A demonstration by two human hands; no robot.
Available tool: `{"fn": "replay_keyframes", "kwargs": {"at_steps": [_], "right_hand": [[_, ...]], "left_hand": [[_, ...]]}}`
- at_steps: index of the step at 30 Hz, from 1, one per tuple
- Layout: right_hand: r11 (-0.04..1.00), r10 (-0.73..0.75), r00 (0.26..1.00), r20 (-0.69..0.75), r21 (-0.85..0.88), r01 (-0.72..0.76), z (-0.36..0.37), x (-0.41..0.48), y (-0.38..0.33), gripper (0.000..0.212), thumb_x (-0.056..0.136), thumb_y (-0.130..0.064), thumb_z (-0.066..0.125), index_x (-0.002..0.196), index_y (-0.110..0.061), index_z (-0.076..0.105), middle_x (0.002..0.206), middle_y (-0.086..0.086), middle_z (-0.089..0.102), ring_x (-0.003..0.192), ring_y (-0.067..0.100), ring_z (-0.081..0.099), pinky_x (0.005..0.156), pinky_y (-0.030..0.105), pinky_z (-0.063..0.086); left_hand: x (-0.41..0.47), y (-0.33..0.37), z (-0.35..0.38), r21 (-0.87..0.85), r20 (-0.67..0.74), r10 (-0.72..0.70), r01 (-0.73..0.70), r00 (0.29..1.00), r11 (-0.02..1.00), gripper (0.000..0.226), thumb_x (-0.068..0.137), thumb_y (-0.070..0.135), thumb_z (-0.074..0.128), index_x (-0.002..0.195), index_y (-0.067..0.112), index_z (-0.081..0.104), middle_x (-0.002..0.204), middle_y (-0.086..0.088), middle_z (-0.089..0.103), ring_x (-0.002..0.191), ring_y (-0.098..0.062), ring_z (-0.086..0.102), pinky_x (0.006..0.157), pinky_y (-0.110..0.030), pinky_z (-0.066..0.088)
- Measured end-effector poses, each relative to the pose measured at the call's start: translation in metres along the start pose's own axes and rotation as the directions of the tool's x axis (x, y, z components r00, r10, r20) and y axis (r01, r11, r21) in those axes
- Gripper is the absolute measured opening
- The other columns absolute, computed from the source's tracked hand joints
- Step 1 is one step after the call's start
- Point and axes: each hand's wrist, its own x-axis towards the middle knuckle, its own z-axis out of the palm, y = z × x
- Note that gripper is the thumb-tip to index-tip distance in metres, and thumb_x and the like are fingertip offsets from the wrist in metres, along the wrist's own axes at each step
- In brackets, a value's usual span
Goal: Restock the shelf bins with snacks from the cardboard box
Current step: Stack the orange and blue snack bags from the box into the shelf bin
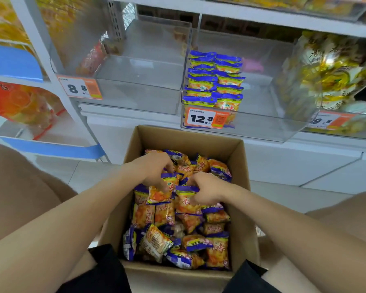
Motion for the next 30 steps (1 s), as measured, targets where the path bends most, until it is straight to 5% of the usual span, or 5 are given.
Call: {"fn": "replay_keyframes", "kwargs": {"at_steps": [4, 10, 16, 24, 30], "right_hand": [[0.989, -0.038, 0.967, -0.253, 0.129, 0.072, -0.051, -0.03, -0.003, 0.024, 0.095, -0.038, 0.069, 0.113, -0.023, 0.07, 0.102, -0.004, 0.072, 0.089, 0.014, 0.069, 0.07, 0.032, 0.056], [0.928, 0.007, 0.676, -0.736, 0.257, 0.27, -0.107, -0.076, -0.021, 0.051, 0.068, -0.061, 0.049, 0.069, -0.014, 0.066, 0.063, 0.001, 0.063, 0.059, 0.008, 0.056, 0.059, 0.034, 0.045], [0.902, -0.032, 0.223, -0.974, 0.068, 0.427, -0.167, -0.105, 0.013, 0.02, 0.095, -0.029, 0.066, 0.114, -0.022, 0.068, 0.091, -0.01, 0.07, 0.078, 0.006, 0.063, 0.068, 0.018, 0.043], [0.988, -0.151, 0.735, -0.661, -0.075, 0.135, -0.194, -0.055, 0.047, 0.033, 0.103, -0.023, 0.064, 0.135, -0.018, 0.066, 0.112, 0.002, 0.067, 0.1, 0.021, 0.061, 0.084, 0.026, 0.038], [0.994, -0.059, 0.689, -0.722, 0.021, 0.108, -0.202, -0.037, 0.042, 0.027, 0.091, -0.028, 0.081, 0.115, -0.019, 0.077, 0.111, 0.007, 0.07, 0.107, 0.024, 0.066, 0.091, 0.033, 0.052]], "left_hand": [[-0.012, 0.008, -0.033, -0.044, -0.229, 0.087, -0.1, 0.97, 0.994, 0.066, 0.075, 0.049, 0.09, 0.132, 0.024, 0.068, 0.12, 0.006, 0.066, 0.11, -0.012, 0.063, 0.096, -0.029, 0.049], [-0.033, 0.035, -0.07, -0.283, -0.579, 0.092, -0.306, 0.81, 0.909, 0.06, 0.076, 0.044, 0.09, 0.131, 0.032, 0.068, 0.113, 0.014, 0.073, 0.1, 0.002, 0.067, 0.09, -0.023, 0.055], [-0.036, 0.065, -0.084, -0.274, -0.705, 0.043, -0.328, 0.708, 0.904, 0.041, 0.086, 0.043, 0.082, 0.123, 0.035, 0.065, 0.104, 0.029, 0.064, 0.095, 0.016, 0.061, 0.077, -0.001, 0.044], [-0.02, 0.083, -0.096, -0.244, -0.779, -0.009, -0.289, 0.627, 0.926, 0.04, 0.088, 0.032, 0.083, 0.125, 0.024, 0.068, 0.102, 0.024, 0.061, 0.086, 0.018, 0.056, 0.075, 0.006, 0.035], [-0.013, 0.086, -0.096, -0.245, -0.774, -0.007, -0.289, 0.633, 0.925, 0.038, 0.087, 0.031, 0.084, 0.122, 0.026, 0.07, 0.1, 0.027, 0.059, 0.09, 0.026, 0.053, 0.075, 0.007, 0.035]]}}
